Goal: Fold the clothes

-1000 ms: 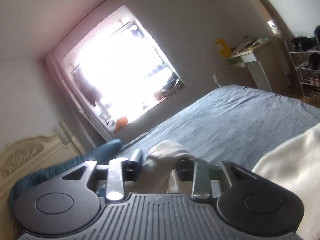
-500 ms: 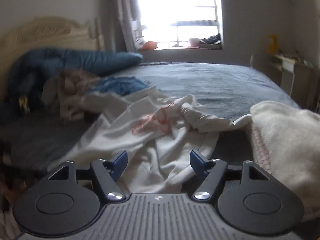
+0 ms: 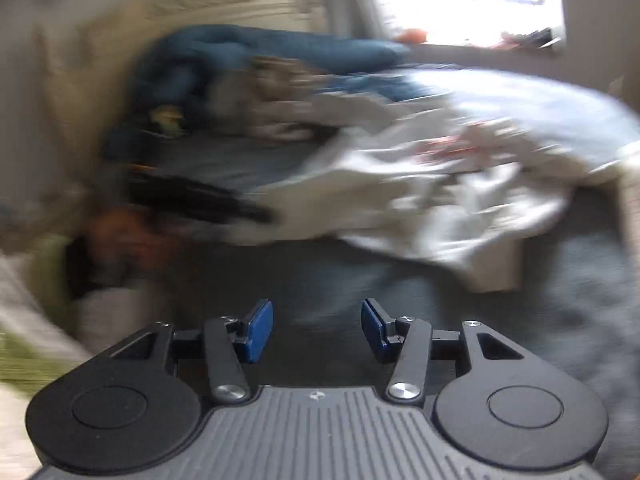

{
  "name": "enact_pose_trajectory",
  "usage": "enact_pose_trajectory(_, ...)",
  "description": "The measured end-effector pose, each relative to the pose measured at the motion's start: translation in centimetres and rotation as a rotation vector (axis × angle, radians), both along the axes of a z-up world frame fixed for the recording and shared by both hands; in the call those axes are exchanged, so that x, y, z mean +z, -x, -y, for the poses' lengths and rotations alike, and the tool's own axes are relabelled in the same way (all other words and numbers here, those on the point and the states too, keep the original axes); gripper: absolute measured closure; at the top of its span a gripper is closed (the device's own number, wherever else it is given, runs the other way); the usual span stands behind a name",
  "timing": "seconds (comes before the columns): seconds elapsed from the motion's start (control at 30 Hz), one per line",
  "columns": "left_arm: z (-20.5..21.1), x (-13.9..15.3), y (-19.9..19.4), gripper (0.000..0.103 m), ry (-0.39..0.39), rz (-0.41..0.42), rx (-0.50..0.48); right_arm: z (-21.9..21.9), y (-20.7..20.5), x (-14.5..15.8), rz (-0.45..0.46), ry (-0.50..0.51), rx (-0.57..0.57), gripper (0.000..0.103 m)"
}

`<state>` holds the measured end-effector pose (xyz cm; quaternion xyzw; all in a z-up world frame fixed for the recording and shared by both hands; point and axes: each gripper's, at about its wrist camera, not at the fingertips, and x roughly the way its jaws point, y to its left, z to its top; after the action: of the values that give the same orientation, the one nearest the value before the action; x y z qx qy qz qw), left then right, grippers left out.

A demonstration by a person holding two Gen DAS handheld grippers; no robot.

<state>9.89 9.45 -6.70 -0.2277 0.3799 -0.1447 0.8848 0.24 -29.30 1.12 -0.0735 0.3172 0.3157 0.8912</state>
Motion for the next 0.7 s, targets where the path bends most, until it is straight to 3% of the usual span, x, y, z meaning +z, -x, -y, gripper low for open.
enact_pose_trajectory(0.1,0.2,0.2,0.0,0.056,-0.017,-0.003,0.003,-1.5,-1.6,-1.9,0.177,0.156,-0.171,0.051)
enact_pose_trajectory(0.17,0.4,0.2,0.0,0.056,-0.025,-0.004,0.009,-2.8,-2.4,-3.2,0.286,0.260,-0.208,0.051)
enact_pose_trajectory(0.3,0.6,0.2,0.1,0.056,-0.035,-0.005,0.016,-5.2,-3.5,-6.2,0.406,0.447,-0.167,0.057)
enact_pose_trajectory(0.4,0.7,0.2,0.1,0.055,-0.043,-0.003,0.014,-5.6,-4.2,-8.0,0.437,0.538,-0.169,0.064)
enact_pose_trajectory(0.47,0.8,0.2,0.1,0.055,-0.049,0.000,0.008,-5.3,-4.5,-8.1,0.461,0.537,-0.213,0.068)
enact_pose_trajectory(0.53,0.9,0.3,0.1,0.052,-0.056,0.007,-0.004,-4.7,-4.8,-7.9,0.481,0.506,-0.268,0.080)
enact_pose_trajectory(0.7,1.5,0.5,0.6,0.043,-0.085,0.038,-0.038,-3.7,-5.4,-7.2,0.529,0.408,-0.354,0.082)
